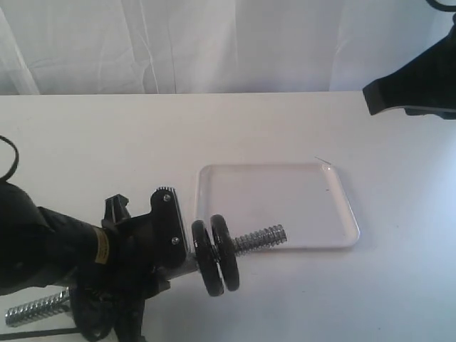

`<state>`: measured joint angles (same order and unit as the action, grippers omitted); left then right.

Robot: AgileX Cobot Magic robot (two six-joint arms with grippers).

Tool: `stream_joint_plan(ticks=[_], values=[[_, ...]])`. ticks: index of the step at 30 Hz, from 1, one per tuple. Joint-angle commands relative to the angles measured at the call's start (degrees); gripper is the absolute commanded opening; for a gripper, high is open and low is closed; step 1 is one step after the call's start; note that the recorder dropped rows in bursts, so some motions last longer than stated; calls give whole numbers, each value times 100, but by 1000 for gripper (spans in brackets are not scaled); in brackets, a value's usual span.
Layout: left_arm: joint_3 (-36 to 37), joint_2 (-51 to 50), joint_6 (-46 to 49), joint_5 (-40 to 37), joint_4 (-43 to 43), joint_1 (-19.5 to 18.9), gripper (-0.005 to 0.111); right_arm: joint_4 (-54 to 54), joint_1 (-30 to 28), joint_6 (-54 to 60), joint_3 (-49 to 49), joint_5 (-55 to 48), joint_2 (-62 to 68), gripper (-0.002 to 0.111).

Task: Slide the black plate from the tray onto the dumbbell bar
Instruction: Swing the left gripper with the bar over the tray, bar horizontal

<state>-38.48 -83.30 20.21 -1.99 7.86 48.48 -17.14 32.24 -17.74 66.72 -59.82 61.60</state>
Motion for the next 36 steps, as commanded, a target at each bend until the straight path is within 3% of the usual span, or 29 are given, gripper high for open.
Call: stream_joint_plan(ticks=[1,11,32,36], values=[[-528,15,-27,1138,153,115,0,-91,-25,-27,-21,-41,-43,0],[-1247,-761,-92,1352,527,704,0,-91,-25,-27,-21,-55,-43,0],[-2893,-1989,-92,1433,550,1064,0,-68,-25,-27,-21,-117,-43,0],[-2947,-2016,-157,1401,550,1064,0,-68,-25,-27,-21,-117,-43,0]])
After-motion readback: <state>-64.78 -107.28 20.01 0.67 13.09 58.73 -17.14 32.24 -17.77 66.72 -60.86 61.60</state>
